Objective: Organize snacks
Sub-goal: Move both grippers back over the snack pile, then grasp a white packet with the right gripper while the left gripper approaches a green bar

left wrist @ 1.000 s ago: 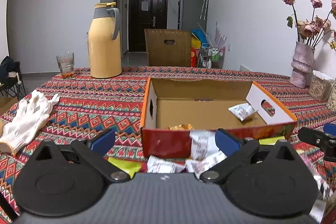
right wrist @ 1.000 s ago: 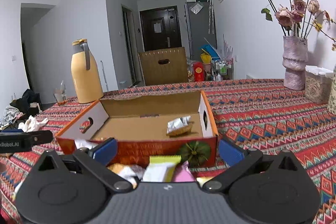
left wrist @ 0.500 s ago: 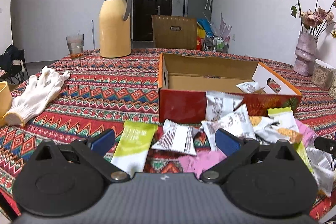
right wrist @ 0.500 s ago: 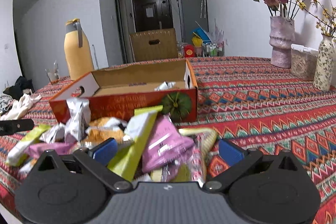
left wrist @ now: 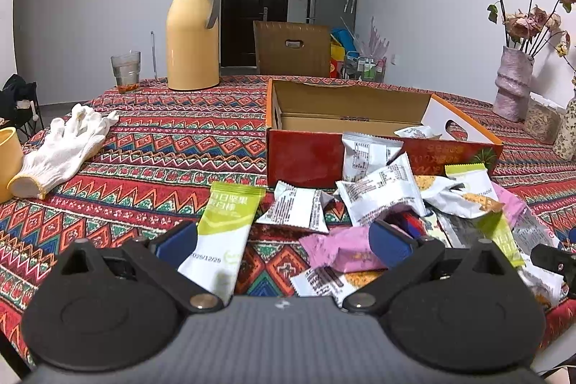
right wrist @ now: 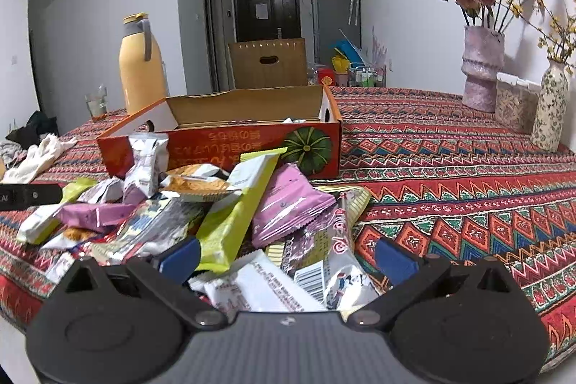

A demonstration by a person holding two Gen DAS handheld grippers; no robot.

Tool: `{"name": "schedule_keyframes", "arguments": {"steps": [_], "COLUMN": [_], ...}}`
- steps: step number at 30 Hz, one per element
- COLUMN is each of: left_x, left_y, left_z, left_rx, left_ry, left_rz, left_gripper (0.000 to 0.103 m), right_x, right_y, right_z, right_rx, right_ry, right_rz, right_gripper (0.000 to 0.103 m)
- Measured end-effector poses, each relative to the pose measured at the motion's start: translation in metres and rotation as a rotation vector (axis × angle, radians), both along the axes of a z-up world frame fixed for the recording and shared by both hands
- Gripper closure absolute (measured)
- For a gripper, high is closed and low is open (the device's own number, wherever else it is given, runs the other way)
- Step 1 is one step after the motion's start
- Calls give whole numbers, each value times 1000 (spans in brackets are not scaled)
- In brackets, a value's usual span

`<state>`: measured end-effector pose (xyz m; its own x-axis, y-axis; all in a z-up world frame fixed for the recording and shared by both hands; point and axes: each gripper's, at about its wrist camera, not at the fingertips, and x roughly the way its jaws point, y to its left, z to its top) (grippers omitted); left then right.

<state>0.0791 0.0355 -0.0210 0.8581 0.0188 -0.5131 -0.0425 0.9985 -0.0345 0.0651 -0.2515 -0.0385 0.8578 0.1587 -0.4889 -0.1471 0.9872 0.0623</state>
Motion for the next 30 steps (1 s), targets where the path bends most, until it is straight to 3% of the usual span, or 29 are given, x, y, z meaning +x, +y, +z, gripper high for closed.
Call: {"name": "schedule_keyframes", "arguments": {"steps": [2,10,19,26,30], "left_x": [-2,-12,-13,-12,-12], "left_y": [1,6,9,10,10], "left_z": [-1,-6,-8,-10,-11], "left_rx": [-1,-7,-12,-15,-14], "left_ry": [2,15,23,27,30], "left_rz": [0,7,5,11,10], "left_gripper": [0,0,0,0,0], "right_x": [-4,-4,9,5,-1], "right_y": [4,15,24,16,13], "right_z": [0,-8,-21,-26,-27], "right_rx": [-16,-45,-100,-35,-21], "right_ry": [-9,24,76,65,48], "right_rz": [16,61,124,118,102], "right_gripper": [2,35,39,45,53]}}
